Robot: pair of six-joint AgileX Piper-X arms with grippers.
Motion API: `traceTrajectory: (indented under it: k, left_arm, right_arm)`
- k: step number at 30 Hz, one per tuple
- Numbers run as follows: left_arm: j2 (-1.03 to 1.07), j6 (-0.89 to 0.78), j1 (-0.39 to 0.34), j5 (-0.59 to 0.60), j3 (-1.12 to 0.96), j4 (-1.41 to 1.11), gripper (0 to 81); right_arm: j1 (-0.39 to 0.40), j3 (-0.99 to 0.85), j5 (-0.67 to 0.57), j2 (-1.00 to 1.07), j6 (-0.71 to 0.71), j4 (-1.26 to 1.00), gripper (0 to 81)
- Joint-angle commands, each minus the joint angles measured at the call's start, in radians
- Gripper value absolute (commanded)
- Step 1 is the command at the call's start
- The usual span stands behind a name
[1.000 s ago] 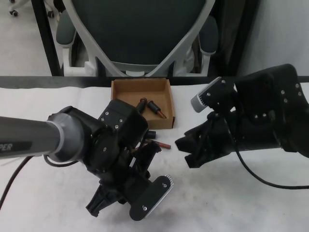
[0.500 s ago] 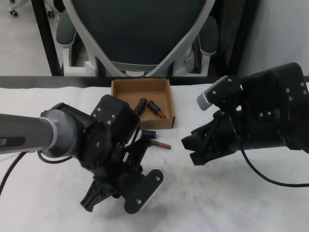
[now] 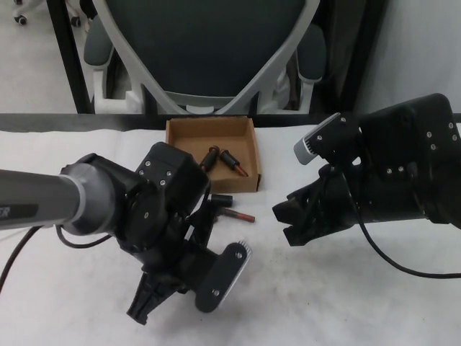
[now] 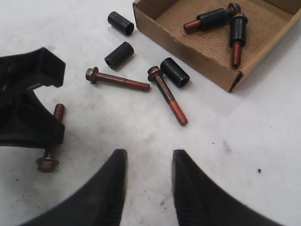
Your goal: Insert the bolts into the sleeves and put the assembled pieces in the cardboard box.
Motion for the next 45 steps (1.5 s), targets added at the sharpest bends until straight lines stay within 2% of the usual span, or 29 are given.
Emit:
traceTrajectory:
  k: [1,8,10,19,26,30,38,45]
  left_arm:
    - [-0.017,-0.131,-0.005,0.060,-0.002,0.009,0.8]
    - [-0.144,-0.646,0.035,0.244,-0.002,-0.049,0.8]
    - [-0.192,-0.734,0.043,0.277,-0.002,-0.049,0.8]
    - [-0.503,-0.951,0.042,0.274,0.101,-0.078,0.8]
    - [-0.758,-1.156,0.042,0.266,0.243,-0.145,0.8]
    - [-0.925,-1.251,0.042,0.222,0.319,-0.146,0.8]
    - [-1.205,-1.447,0.042,0.223,0.442,-0.143,0.8]
    - [-1.347,-1.497,0.042,0.223,0.520,-0.065,0.8]
  right_arm:
    - [-0.005,0.001,-0.003,-0.016,-0.009,0.001,31.6]
    - [-0.005,-0.002,-0.007,-0.016,-0.009,0.120,31.6]
    - [-0.005,-0.002,-0.011,-0.019,-0.009,0.163,31.6]
    - [-0.005,-0.024,-0.031,-0.085,-0.006,0.237,31.6]
    - [-0.005,-0.174,-0.031,-0.067,0.060,0.317,31.6]
    - [-0.003,-0.287,-0.031,-0.021,0.085,0.386,31.6]
    - [0.039,-0.530,-0.031,0.133,0.116,0.572,31.6]
    - [0.095,-0.661,-0.036,0.266,0.167,0.630,31.6]
